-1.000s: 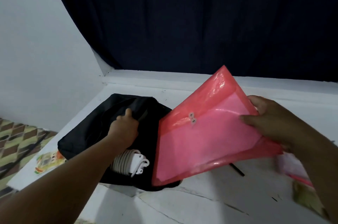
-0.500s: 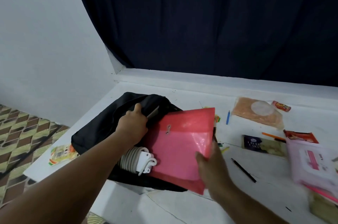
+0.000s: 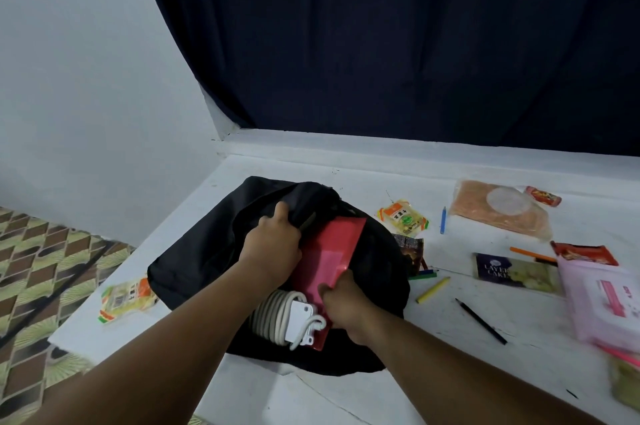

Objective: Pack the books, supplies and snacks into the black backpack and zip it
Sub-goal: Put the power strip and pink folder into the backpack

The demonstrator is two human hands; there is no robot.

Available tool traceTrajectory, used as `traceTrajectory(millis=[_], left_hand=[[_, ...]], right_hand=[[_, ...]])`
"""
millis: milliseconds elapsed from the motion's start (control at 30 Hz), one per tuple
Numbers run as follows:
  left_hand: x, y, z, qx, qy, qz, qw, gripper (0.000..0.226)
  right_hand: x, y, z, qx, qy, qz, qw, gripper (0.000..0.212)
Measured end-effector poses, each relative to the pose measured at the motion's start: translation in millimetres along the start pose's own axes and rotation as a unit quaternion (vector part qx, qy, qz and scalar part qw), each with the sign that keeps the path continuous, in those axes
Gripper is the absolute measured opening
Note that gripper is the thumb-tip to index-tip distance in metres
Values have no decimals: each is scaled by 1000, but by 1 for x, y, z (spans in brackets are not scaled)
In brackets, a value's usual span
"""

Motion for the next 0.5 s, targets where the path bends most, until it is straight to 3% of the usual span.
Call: traceTrajectory(millis=[200, 300, 400, 500], left_hand=[[10, -4, 0, 31, 1, -8, 999, 24], [12, -10, 0, 80, -28, -61, 995, 25], [1, -2, 1, 117, -97, -182, 971, 43], [-11, 30, -1, 38, -223, -216, 950, 51]], right_hand=[[-1, -5, 7, -11, -11, 64, 998, 25], [-5, -3, 0, 2, 13, 105, 994, 16], [-17, 3, -11, -8, -16, 93, 996, 17], [-46, 12, -29, -86, -87, 10, 992, 25]])
Point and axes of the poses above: each hand's wrist, its own z-axis towards the middle knuckle, its own x-axis out of the palm, y = z × x, the point moved 6 cm from there along z, towards the middle knuckle, and after that the axes turned 12 degrees about z, right-handed, at the moved point
